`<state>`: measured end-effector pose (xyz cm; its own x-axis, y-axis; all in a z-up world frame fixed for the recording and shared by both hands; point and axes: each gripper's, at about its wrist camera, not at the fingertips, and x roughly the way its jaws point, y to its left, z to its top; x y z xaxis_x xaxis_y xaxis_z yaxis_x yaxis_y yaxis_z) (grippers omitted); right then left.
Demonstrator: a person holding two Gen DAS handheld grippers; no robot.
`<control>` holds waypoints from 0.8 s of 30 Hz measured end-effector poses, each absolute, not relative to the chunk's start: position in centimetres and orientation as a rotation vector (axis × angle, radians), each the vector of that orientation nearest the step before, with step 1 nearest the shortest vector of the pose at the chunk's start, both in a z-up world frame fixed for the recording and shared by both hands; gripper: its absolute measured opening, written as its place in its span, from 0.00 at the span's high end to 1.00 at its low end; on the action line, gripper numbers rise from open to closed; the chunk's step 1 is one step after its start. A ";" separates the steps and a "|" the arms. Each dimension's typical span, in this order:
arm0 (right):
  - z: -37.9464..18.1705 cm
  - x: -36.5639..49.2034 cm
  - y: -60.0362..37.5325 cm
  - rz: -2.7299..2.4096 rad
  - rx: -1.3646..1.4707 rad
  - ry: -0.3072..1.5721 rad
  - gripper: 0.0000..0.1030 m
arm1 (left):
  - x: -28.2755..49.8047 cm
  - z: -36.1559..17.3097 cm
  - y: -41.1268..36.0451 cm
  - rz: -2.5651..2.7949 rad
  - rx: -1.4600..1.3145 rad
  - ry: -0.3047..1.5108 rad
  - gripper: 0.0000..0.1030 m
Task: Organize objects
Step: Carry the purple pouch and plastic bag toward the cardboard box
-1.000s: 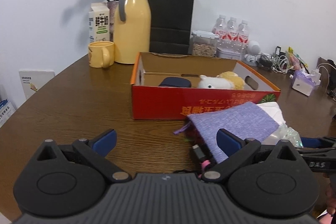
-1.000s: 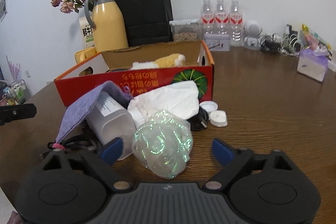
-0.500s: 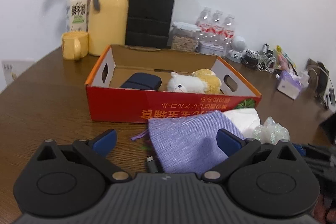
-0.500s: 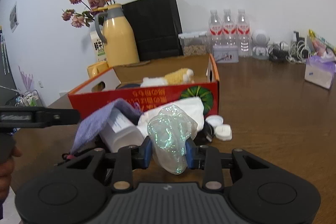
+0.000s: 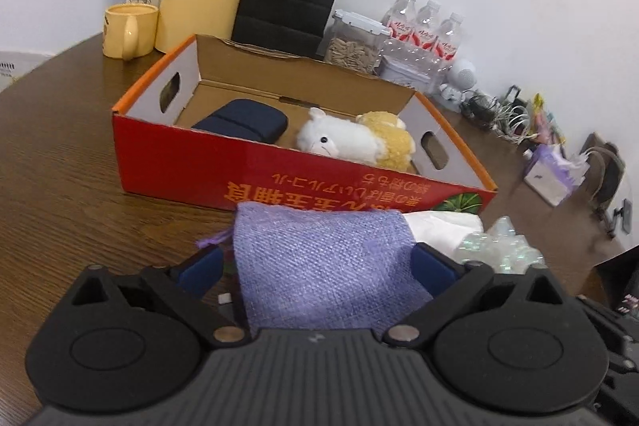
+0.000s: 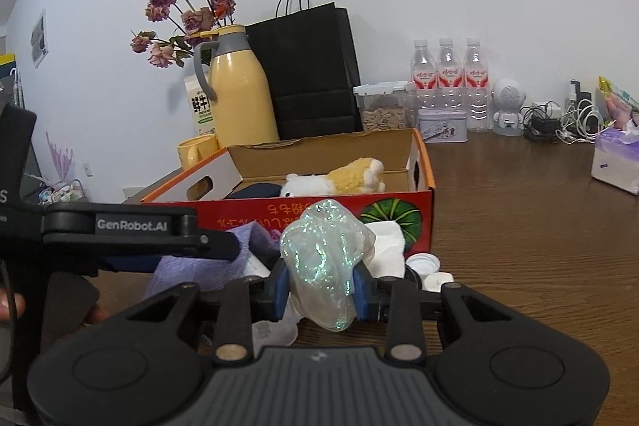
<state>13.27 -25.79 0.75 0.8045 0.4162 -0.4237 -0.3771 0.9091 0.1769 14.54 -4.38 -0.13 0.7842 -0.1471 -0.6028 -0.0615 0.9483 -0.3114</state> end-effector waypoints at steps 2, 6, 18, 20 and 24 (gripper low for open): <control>0.7 13.3 -25.6 0.432 0.085 0.474 0.71 | 14.3 0.0 -4.6 -0.068 -0.335 0.662 0.17; 0.6 13.4 -25.3 0.436 0.083 0.475 0.71 | 13.9 0.4 -5.0 -0.099 -0.339 0.644 0.37; 0.9 12.9 -24.7 0.440 0.064 0.466 0.71 | 12.3 1.8 -4.4 -0.142 -0.296 0.563 0.96; 1.1 12.7 -24.6 0.440 0.060 0.457 0.71 | 11.8 2.2 -4.2 -0.146 -0.280 0.535 0.96; 1.8 12.6 -24.6 0.439 0.053 0.432 0.71 | 10.7 3.5 -3.9 -0.159 -0.242 0.465 0.96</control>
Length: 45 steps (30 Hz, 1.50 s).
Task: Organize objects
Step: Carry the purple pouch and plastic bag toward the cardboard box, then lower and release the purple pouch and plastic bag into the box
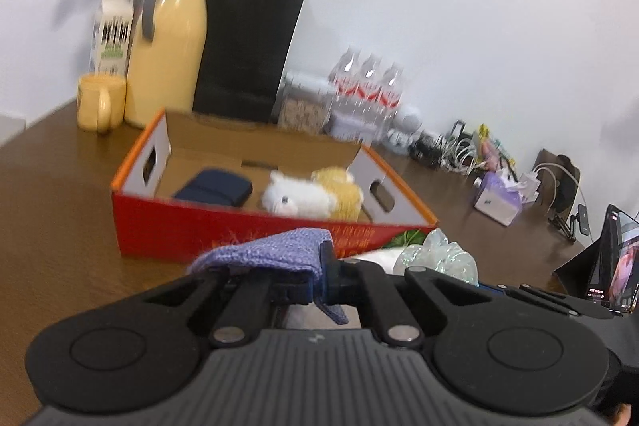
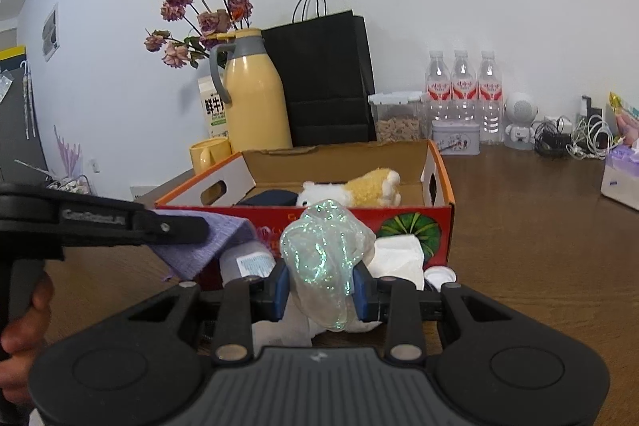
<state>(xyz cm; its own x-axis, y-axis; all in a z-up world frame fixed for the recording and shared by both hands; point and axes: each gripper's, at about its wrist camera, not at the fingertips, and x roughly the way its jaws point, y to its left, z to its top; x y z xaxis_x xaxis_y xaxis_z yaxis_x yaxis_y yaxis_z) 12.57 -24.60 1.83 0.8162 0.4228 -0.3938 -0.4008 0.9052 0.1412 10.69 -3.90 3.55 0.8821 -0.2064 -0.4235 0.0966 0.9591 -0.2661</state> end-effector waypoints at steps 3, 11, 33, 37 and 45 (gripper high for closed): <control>2.4 12.6 -24.5 0.439 0.046 0.413 0.71 | 10.2 4.7 -3.8 -0.169 -0.209 0.414 0.96; 4.3 14.3 -23.6 0.446 0.021 0.361 0.71 | 11.0 7.7 -3.6 -0.182 -0.129 0.300 0.96; 2.9 31.2 -18.2 0.385 -0.012 0.429 0.71 | 26.4 2.8 -1.9 -0.120 -0.076 0.398 0.96; 2.1 31.7 -18.5 0.385 -0.003 0.460 0.70 | 26.8 2.1 -1.6 -0.118 -0.107 0.466 0.96; 2.0 30.4 -18.8 0.374 -0.013 0.459 0.52 | 25.7 2.1 -0.9 -0.106 -0.157 0.502 0.46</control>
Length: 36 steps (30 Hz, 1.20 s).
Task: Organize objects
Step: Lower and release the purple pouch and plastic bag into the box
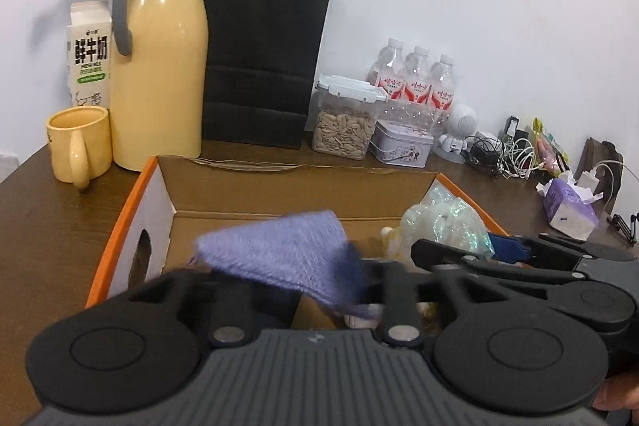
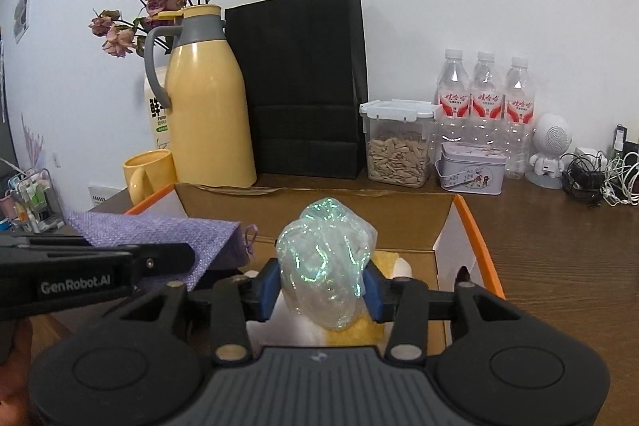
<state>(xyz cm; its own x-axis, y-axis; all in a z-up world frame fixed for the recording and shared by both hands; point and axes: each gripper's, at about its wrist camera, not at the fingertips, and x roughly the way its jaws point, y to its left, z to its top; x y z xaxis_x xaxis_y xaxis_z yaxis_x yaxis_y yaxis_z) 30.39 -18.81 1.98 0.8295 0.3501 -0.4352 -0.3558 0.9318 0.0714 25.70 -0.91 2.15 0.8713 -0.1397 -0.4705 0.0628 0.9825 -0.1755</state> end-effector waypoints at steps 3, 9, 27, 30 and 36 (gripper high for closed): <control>2.3 29.8 -19.1 0.348 -0.017 0.448 0.35 | 24.8 2.8 -0.7 -0.097 -0.164 0.487 0.27; 3.0 28.9 -20.3 0.331 0.007 0.422 0.00 | 23.4 4.0 -0.2 -0.064 -0.178 0.446 0.00; 4.7 26.8 -20.3 0.338 -0.016 0.382 0.00 | 20.7 5.8 -0.6 -0.033 -0.143 0.366 0.00; 5.3 25.7 -20.5 0.341 -0.018 0.372 0.00 | 19.7 6.2 -0.8 -0.034 -0.139 0.359 0.00; 6.1 23.2 -21.2 0.343 -0.012 0.367 0.00 | 17.4 7.0 -0.8 -0.027 -0.126 0.353 0.00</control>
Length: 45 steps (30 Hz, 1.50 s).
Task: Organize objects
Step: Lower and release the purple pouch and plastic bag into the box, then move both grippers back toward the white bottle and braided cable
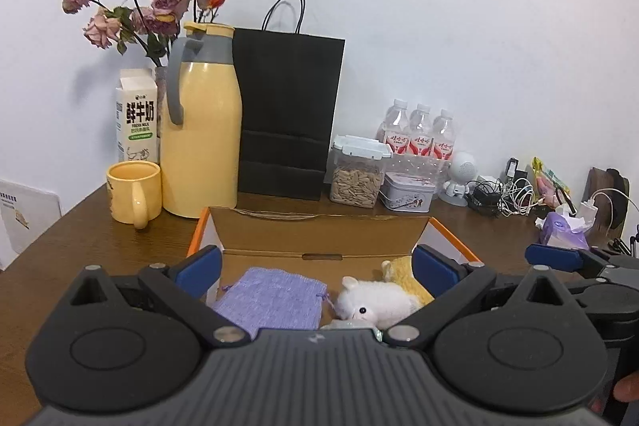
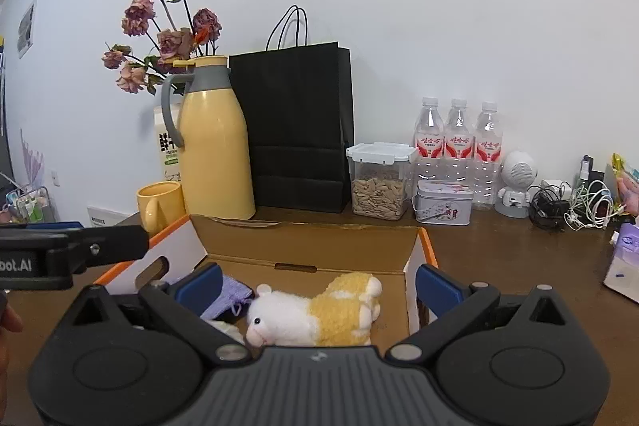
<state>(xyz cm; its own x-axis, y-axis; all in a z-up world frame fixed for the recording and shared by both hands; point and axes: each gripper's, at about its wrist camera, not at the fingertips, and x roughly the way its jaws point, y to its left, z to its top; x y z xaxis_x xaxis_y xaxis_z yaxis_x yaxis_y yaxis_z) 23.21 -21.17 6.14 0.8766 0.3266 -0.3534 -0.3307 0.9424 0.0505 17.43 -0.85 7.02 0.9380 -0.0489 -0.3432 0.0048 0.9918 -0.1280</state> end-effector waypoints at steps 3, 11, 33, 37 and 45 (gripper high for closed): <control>6.6 21.8 -21.6 0.343 -0.006 0.359 0.00 | 16.0 7.4 -0.7 -0.020 -0.123 0.346 0.00; 6.6 18.1 -22.2 0.348 -0.001 0.369 0.00 | 12.9 7.4 0.3 -0.001 -0.111 0.359 0.00; 1.1 14.0 -20.7 0.469 -0.016 0.546 0.04 | 8.5 2.8 2.9 0.045 -0.112 0.519 0.00; 0.2 14.6 -19.5 0.505 -0.026 0.566 0.27 | 8.0 2.4 3.5 0.054 -0.119 0.531 0.00; -1.4 15.6 -18.4 0.508 -0.055 0.609 0.49 | 7.5 1.9 3.8 0.059 -0.128 0.548 0.00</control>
<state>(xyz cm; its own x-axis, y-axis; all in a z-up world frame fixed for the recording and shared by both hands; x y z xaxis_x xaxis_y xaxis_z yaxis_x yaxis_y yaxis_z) 15.57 -18.42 -1.41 0.7018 0.4399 -0.5603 -0.4717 0.8764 0.0972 7.52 3.77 1.87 0.8520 0.0221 -0.5231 -0.0905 0.9903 -0.1057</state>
